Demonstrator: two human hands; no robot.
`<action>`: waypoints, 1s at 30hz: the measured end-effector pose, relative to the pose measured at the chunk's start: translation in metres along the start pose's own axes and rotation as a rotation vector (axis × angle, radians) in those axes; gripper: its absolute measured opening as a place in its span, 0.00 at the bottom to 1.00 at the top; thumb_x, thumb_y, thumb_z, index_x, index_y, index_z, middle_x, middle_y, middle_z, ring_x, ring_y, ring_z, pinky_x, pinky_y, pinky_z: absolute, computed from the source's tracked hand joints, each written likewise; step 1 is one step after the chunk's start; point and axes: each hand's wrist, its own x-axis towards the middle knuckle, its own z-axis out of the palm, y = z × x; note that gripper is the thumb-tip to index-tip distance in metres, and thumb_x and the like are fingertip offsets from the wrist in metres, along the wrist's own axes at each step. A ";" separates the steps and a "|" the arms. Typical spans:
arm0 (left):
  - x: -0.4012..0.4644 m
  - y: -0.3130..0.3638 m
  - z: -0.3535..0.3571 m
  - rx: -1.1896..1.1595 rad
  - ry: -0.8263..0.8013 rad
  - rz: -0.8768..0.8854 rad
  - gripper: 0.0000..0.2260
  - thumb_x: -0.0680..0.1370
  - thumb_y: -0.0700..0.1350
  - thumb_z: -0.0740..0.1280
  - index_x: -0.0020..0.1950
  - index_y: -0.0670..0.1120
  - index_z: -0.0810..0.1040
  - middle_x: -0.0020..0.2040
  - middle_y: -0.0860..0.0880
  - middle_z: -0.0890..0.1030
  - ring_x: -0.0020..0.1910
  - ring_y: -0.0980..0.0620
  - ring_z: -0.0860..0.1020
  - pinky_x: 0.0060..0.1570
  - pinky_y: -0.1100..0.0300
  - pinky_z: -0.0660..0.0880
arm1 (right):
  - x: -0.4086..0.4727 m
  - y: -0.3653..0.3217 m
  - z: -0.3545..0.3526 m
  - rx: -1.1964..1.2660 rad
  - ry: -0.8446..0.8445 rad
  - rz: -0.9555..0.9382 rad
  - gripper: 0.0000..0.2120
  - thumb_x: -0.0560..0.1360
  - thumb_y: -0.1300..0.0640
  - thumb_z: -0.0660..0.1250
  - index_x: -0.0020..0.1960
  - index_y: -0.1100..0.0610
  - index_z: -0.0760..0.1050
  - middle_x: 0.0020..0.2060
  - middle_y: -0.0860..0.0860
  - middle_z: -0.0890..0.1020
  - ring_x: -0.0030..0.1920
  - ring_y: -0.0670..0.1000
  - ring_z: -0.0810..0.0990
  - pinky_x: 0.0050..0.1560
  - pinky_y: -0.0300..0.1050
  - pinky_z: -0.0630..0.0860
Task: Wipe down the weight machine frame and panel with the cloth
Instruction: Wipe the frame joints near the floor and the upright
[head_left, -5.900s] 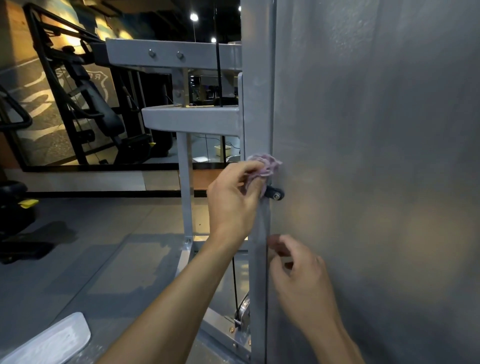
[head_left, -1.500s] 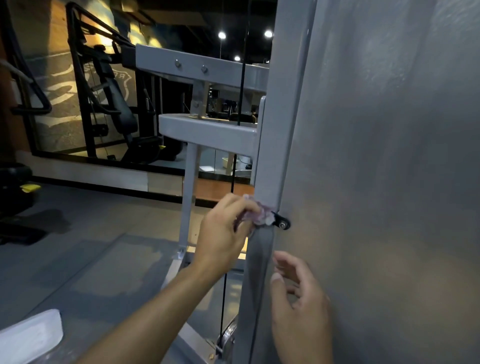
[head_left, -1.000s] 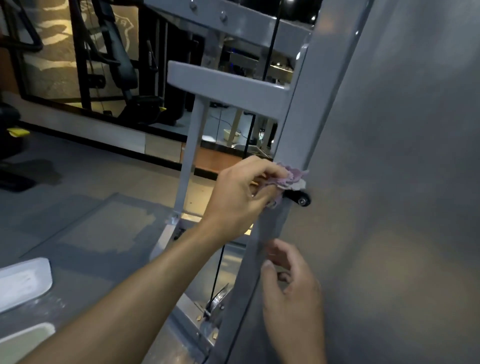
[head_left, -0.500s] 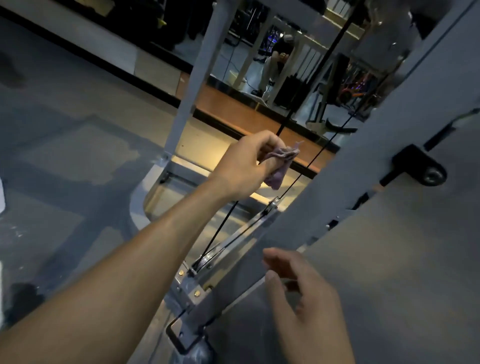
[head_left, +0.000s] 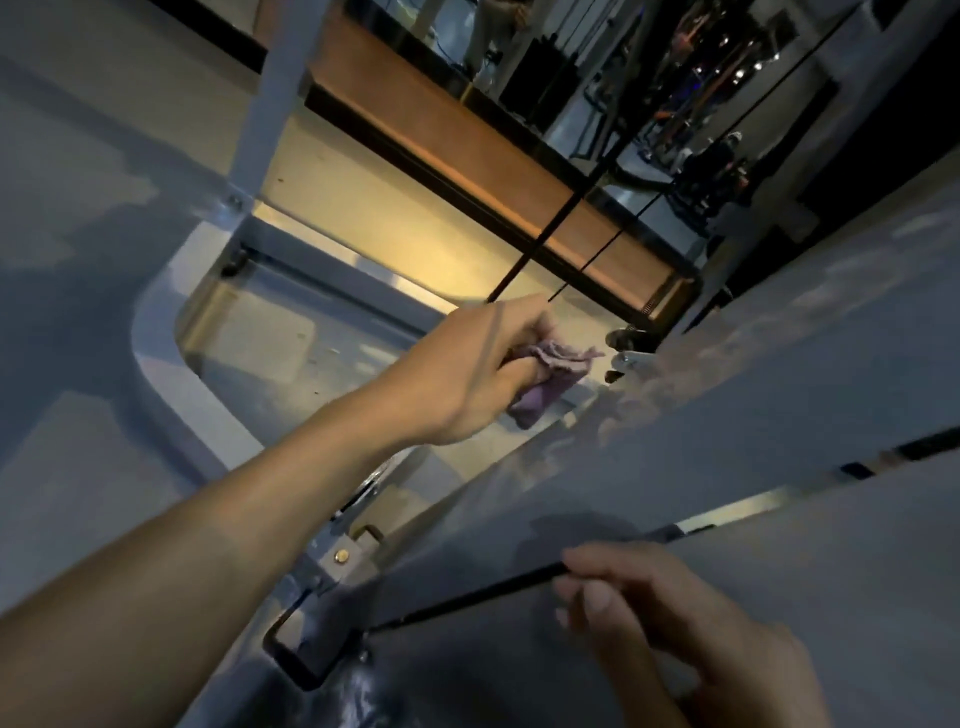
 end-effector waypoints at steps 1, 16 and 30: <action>-0.004 -0.008 0.002 -0.029 0.008 -0.010 0.03 0.83 0.41 0.66 0.54 0.50 0.76 0.47 0.50 0.86 0.48 0.53 0.84 0.51 0.51 0.79 | 0.000 0.000 0.001 -0.021 0.036 -0.017 0.09 0.77 0.41 0.64 0.53 0.38 0.80 0.40 0.31 0.85 0.39 0.34 0.85 0.42 0.36 0.83; -0.023 -0.053 0.040 -0.251 0.098 -0.234 0.14 0.74 0.47 0.64 0.56 0.52 0.84 0.51 0.55 0.87 0.55 0.55 0.83 0.58 0.48 0.79 | 0.005 -0.007 0.013 -0.042 0.077 0.021 0.07 0.75 0.44 0.67 0.51 0.36 0.81 0.36 0.32 0.84 0.36 0.36 0.85 0.34 0.38 0.82; -0.042 -0.030 0.037 -0.254 0.103 -0.074 0.10 0.81 0.38 0.69 0.57 0.51 0.84 0.52 0.54 0.84 0.52 0.56 0.81 0.55 0.54 0.76 | 0.002 0.001 0.021 0.045 0.135 -0.026 0.13 0.74 0.58 0.69 0.52 0.41 0.82 0.36 0.36 0.86 0.36 0.40 0.86 0.36 0.36 0.81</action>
